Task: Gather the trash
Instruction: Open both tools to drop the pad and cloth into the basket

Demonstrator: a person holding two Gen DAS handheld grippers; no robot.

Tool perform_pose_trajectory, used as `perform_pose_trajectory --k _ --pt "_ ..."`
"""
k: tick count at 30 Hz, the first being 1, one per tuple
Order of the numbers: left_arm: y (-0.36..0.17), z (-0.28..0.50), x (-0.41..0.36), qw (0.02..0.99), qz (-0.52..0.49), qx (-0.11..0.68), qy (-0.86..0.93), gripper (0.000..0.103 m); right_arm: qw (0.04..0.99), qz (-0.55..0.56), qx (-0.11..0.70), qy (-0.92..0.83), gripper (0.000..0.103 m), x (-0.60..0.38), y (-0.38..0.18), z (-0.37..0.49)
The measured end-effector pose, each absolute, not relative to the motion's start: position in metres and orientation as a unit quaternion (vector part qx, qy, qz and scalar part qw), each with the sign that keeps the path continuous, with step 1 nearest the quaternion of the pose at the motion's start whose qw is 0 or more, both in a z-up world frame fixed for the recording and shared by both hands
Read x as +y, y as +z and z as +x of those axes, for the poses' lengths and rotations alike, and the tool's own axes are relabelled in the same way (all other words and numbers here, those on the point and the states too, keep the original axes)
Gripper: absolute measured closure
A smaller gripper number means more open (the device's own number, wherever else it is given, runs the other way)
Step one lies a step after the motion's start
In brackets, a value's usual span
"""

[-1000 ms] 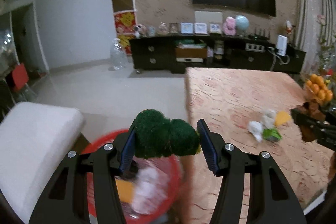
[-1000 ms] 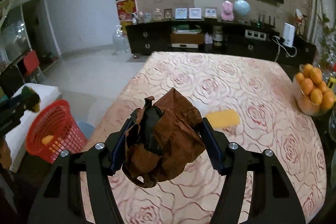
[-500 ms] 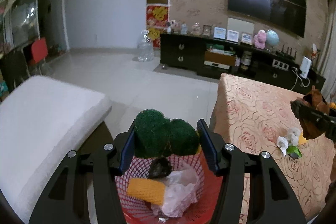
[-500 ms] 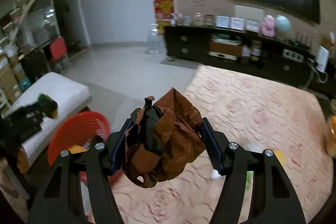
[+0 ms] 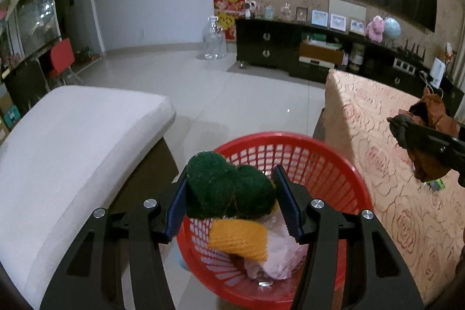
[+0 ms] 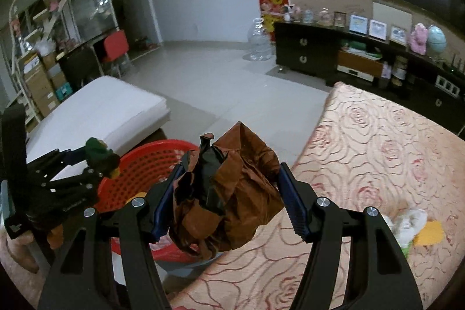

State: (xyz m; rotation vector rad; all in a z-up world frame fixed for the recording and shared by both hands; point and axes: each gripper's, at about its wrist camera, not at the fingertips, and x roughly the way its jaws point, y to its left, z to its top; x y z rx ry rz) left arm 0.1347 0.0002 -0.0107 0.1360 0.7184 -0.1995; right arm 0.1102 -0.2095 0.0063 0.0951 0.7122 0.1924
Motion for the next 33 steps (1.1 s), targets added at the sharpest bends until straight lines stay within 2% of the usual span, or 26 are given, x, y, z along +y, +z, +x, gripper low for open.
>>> perform_pose_trajectory --k 14,18,21,23,33 --pt "-0.033 0.138 0.000 0.915 0.101 0.377 -0.106 0.047 0.916 0.037 0.376 0.135 0.040 -0.170 -0.014 0.133" --pt "-0.039 0.140 0.002 0.910 0.106 0.386 -0.104 0.046 0.913 0.039 0.380 0.143 0.035 -0.165 -0.017 0.137" --pt "-0.042 0.142 0.003 0.907 0.104 0.393 -0.105 0.043 0.910 0.041 0.386 0.149 0.031 -0.160 -0.020 0.138" --pt "-0.042 0.142 0.004 0.907 0.101 0.396 -0.105 0.028 0.908 0.041 0.388 0.150 0.030 -0.158 -0.022 0.138" --pt "-0.034 0.144 0.011 0.914 0.082 0.384 -0.099 0.024 0.909 0.050 0.389 0.144 0.029 -0.167 -0.022 0.137"
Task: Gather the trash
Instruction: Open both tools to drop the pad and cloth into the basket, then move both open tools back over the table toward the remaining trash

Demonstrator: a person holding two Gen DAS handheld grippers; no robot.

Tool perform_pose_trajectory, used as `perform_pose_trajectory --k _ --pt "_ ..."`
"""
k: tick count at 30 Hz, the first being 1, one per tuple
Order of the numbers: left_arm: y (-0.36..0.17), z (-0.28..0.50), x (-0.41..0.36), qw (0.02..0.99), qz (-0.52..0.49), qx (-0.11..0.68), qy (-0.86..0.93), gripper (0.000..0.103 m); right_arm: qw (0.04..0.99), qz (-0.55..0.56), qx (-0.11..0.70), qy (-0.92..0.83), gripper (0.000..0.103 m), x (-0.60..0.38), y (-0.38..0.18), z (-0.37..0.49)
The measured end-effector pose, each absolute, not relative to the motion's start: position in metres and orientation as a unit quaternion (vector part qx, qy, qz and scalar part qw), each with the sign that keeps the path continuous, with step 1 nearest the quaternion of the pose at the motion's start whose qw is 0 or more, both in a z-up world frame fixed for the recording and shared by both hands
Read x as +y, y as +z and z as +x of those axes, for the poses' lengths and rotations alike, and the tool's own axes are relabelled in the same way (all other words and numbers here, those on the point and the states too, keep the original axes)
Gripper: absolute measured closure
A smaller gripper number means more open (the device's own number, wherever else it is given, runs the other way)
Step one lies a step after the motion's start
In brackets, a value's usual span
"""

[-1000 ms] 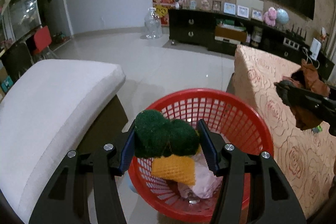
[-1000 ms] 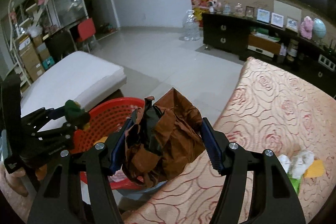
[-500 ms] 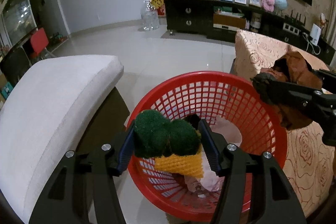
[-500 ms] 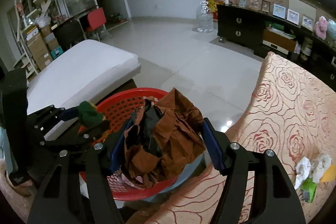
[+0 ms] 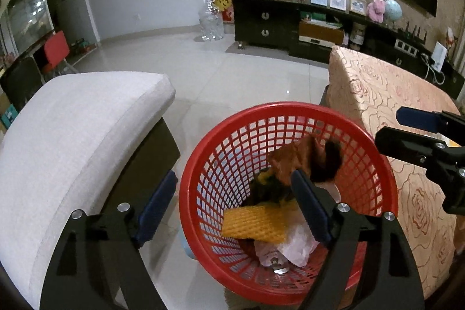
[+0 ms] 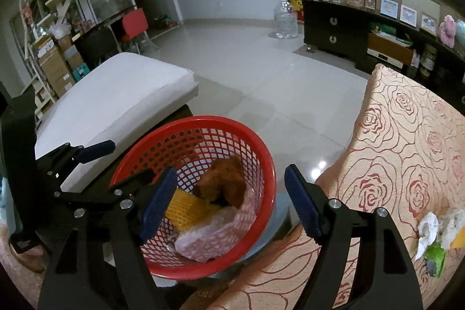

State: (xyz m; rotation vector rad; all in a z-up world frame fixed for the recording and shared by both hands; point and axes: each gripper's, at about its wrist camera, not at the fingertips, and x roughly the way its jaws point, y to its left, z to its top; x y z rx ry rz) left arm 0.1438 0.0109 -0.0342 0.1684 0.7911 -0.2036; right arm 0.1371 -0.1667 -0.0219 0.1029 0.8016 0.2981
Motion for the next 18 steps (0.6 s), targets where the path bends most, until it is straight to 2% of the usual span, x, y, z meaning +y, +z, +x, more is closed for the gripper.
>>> perform_pose_trajectory --k 18 --pt "0.000 0.132 -0.011 0.936 0.039 0.330 -0.119 0.023 0.922 0.052 0.376 0.079 0.029 -0.220 -0.013 0.112"
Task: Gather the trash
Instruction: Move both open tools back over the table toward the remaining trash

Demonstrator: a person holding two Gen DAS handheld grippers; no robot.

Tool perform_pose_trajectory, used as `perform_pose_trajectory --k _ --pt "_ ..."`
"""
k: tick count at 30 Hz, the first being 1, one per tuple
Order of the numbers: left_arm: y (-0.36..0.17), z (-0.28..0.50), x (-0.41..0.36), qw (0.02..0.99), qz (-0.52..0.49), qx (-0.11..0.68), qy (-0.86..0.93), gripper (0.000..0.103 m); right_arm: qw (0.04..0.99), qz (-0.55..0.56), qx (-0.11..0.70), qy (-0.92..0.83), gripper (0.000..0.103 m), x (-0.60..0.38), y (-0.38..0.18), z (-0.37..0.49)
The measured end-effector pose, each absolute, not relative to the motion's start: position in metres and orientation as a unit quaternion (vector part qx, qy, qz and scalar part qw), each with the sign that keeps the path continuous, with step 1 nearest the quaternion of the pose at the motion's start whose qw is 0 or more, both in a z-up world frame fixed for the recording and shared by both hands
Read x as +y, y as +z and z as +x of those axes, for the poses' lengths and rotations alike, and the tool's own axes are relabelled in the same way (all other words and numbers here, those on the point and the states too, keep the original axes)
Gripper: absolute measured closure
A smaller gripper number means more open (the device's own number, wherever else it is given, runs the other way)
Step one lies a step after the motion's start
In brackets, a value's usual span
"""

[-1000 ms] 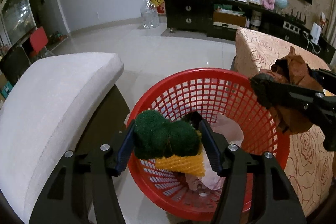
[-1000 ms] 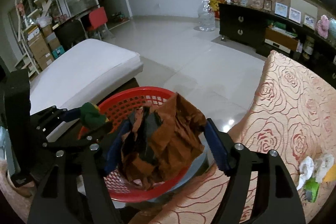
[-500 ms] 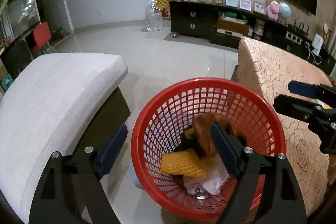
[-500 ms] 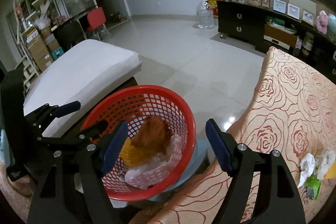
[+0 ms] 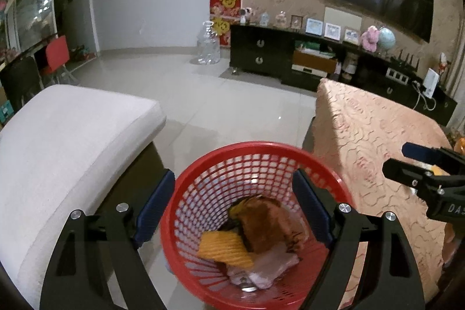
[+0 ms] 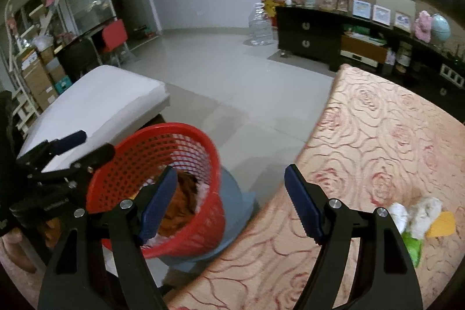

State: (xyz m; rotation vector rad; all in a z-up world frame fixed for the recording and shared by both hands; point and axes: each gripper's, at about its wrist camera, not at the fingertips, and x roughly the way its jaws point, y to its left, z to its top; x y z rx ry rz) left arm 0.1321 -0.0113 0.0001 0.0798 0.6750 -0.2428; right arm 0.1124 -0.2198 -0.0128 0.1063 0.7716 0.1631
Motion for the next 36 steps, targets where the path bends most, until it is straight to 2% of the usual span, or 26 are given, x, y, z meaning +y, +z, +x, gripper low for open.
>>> perform_pose_trajectory --k 19,36 --pt "-0.001 0.103 -0.132 0.918 0.069 0.317 -0.228 0.021 0.916 0.100 0.366 -0.128 0.029 -0.399 -0.013 0.014" --pt "-0.062 0.101 -0.239 0.875 0.164 0.342 -0.300 0.021 0.892 0.193 0.363 -0.190 0.029 -0.491 -0.048 -0.029"
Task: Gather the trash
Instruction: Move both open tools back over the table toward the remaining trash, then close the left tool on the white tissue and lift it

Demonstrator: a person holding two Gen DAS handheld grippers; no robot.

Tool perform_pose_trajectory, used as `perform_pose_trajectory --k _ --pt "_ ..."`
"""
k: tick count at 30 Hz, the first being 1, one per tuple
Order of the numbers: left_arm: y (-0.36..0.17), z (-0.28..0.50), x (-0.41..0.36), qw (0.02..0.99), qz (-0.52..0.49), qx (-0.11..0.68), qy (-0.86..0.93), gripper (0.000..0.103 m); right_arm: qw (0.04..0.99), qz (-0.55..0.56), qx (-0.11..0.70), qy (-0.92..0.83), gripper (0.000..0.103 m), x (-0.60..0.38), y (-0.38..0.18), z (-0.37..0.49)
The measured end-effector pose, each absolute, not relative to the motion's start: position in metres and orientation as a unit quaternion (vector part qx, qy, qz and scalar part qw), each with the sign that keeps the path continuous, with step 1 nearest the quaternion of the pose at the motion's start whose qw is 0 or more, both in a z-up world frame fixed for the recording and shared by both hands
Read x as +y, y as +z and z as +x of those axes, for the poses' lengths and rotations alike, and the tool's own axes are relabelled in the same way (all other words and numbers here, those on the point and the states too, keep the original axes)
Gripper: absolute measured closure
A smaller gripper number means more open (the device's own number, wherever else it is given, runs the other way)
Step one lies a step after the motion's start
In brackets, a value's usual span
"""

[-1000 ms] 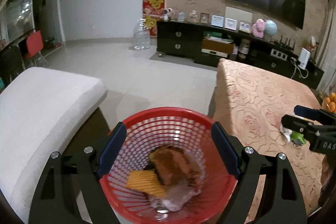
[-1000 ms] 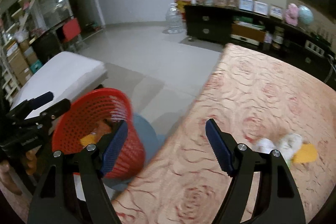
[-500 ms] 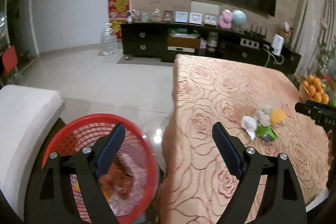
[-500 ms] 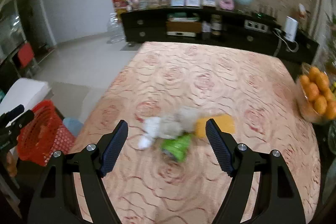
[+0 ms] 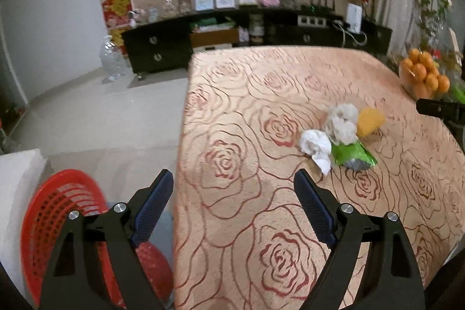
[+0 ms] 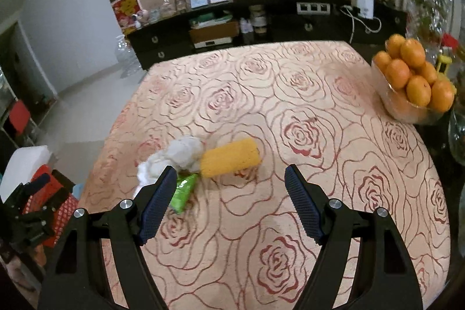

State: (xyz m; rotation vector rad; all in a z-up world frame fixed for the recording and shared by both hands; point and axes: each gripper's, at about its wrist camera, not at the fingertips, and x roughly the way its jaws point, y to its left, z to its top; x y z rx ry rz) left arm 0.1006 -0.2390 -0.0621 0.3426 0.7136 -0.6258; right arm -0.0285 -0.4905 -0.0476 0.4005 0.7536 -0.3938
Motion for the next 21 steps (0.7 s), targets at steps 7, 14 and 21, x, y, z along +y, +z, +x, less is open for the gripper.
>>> perform_pose_trajectory --k 7,14,21 --pt "-0.078 0.113 -0.285 0.851 0.203 0.349 -0.336 0.021 0.885 0.212 0.366 -0.193 0.029 -0.505 -0.053 -0.027" --pt "-0.097 0.117 -0.327 0.824 0.231 0.353 -0.378 0.021 0.882 0.223 0.366 -0.198 0.029 -0.513 -0.056 -0.028" --pt "-0.115 0.126 -0.350 0.812 0.239 0.360 -0.392 0.021 0.872 0.233 0.377 -0.211 0.029 -0.525 -0.068 -0.026"
